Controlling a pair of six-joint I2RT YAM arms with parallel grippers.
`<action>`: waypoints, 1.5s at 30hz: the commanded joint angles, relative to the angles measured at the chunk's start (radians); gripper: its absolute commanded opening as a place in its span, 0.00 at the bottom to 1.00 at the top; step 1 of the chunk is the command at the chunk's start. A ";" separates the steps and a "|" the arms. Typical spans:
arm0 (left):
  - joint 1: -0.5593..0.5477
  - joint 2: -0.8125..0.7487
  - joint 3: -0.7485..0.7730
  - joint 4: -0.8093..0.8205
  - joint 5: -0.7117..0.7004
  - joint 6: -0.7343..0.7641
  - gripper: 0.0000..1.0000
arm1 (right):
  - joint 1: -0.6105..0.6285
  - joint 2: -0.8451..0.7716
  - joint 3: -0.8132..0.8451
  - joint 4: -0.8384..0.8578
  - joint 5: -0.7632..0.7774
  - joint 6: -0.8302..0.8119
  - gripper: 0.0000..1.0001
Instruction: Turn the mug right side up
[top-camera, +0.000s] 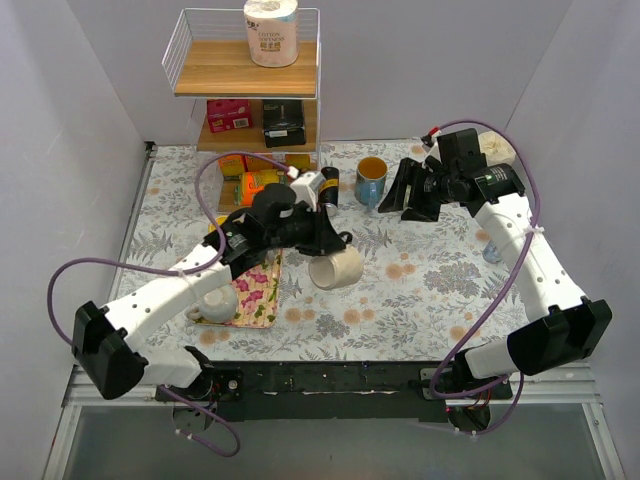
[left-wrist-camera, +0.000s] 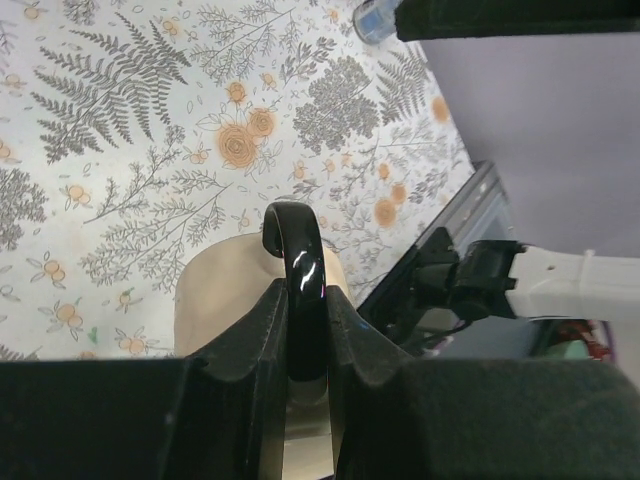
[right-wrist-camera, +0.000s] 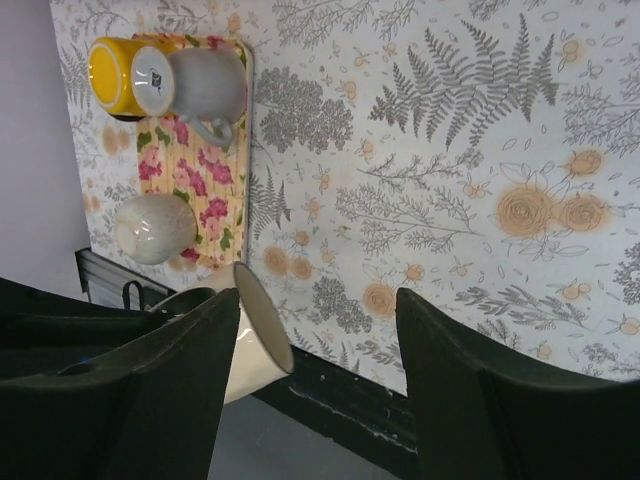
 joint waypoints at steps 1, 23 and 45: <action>-0.151 0.033 0.078 0.122 -0.251 0.154 0.00 | 0.004 -0.012 0.006 -0.053 -0.084 0.085 0.70; -0.474 0.242 0.104 0.365 -0.934 0.385 0.00 | 0.047 0.032 -0.138 -0.009 -0.108 0.297 0.60; -0.493 0.357 0.191 0.311 -0.974 0.382 0.08 | 0.074 0.075 -0.151 -0.024 0.001 0.263 0.01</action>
